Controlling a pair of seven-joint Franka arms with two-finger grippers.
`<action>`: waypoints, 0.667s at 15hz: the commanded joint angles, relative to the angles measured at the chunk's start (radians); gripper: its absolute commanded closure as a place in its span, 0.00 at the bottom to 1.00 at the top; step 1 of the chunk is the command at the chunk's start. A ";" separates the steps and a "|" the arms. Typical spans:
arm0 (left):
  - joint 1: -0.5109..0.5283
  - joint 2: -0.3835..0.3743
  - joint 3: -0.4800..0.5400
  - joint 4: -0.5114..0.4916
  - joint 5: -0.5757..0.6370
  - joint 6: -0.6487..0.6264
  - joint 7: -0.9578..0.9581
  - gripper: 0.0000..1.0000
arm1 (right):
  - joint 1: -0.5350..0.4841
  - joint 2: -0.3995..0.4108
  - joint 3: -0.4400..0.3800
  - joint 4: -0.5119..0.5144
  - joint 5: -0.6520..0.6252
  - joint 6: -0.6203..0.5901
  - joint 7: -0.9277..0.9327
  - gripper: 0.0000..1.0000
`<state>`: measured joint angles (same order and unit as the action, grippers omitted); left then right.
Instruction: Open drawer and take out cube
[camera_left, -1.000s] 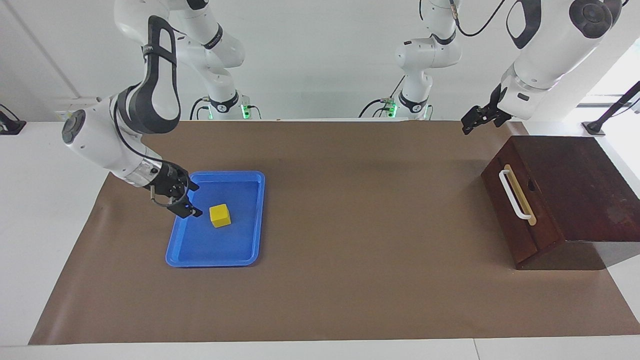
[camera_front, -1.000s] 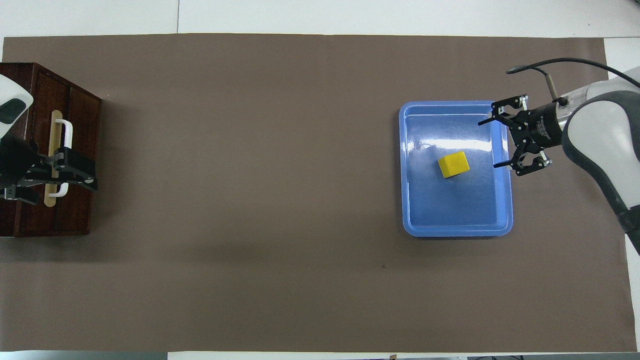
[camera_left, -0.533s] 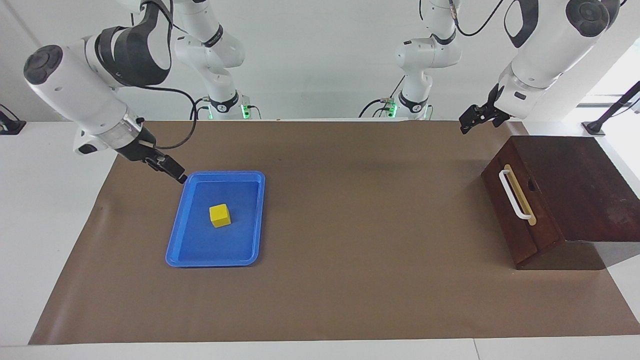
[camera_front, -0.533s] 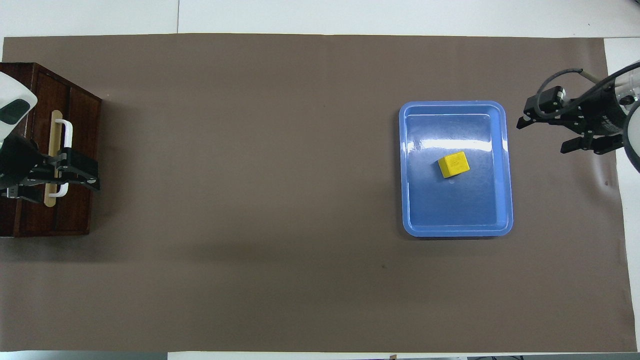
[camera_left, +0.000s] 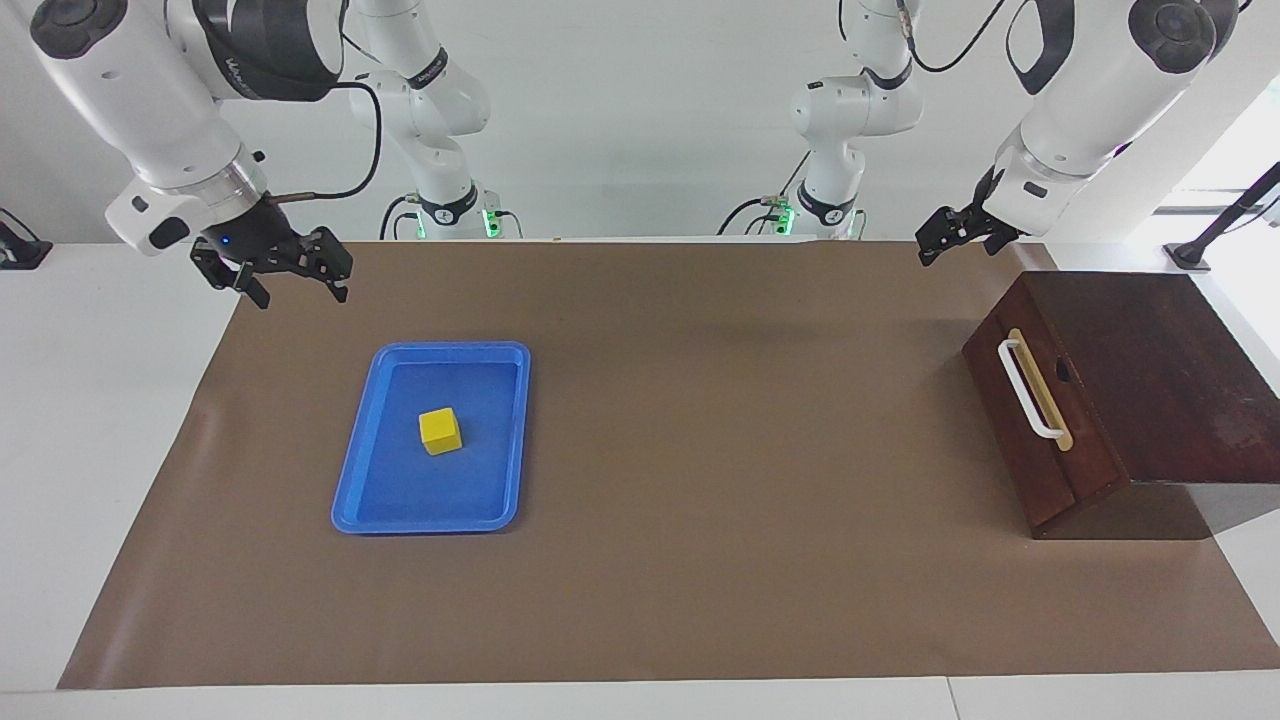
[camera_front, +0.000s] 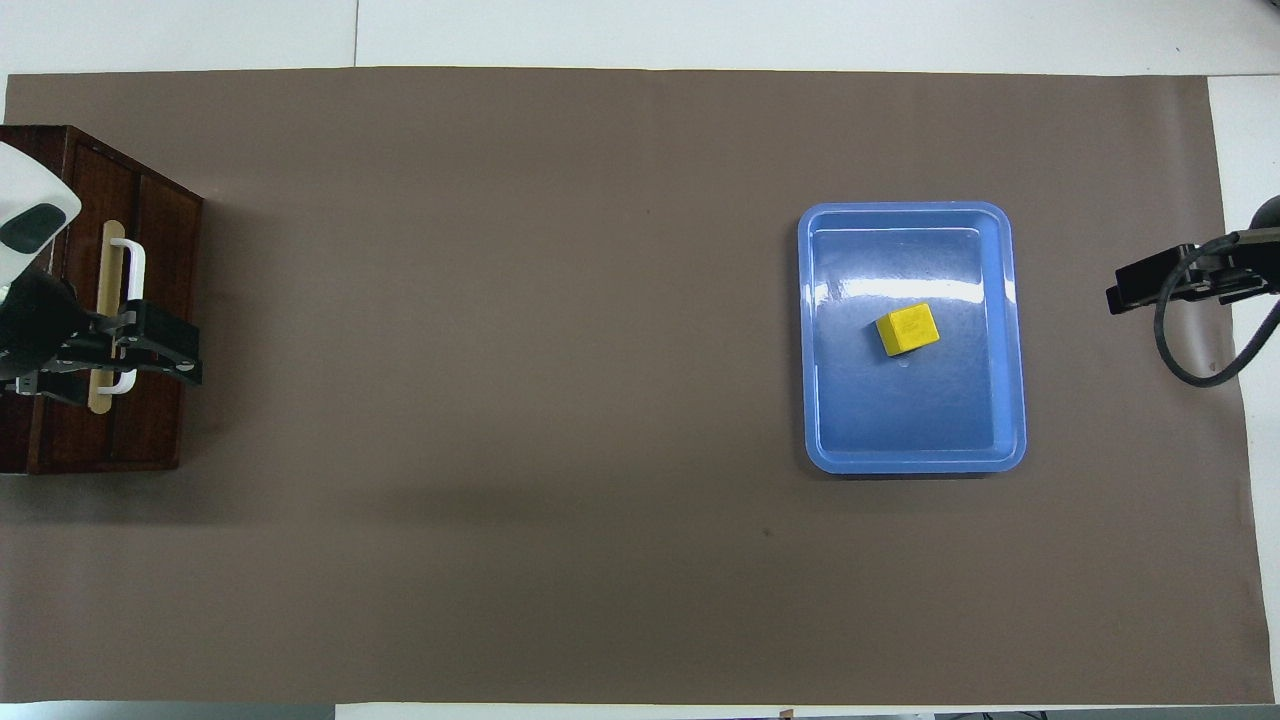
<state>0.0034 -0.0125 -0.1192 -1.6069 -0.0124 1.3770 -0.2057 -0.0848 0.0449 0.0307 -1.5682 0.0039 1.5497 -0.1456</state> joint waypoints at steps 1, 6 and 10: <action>-0.005 -0.009 0.013 -0.001 0.005 -0.013 0.011 0.00 | -0.001 -0.014 0.006 -0.024 -0.056 -0.002 -0.054 0.00; -0.003 -0.017 0.015 -0.011 0.002 -0.010 0.000 0.00 | -0.009 -0.065 0.011 -0.141 -0.051 0.006 0.052 0.00; -0.002 -0.015 0.016 -0.010 0.002 -0.010 -0.001 0.00 | 0.003 -0.100 0.009 -0.133 -0.045 -0.046 0.063 0.00</action>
<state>0.0048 -0.0132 -0.1117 -1.6073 -0.0122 1.3770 -0.2062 -0.0844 0.0060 0.0333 -1.6662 -0.0313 1.5113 -0.1043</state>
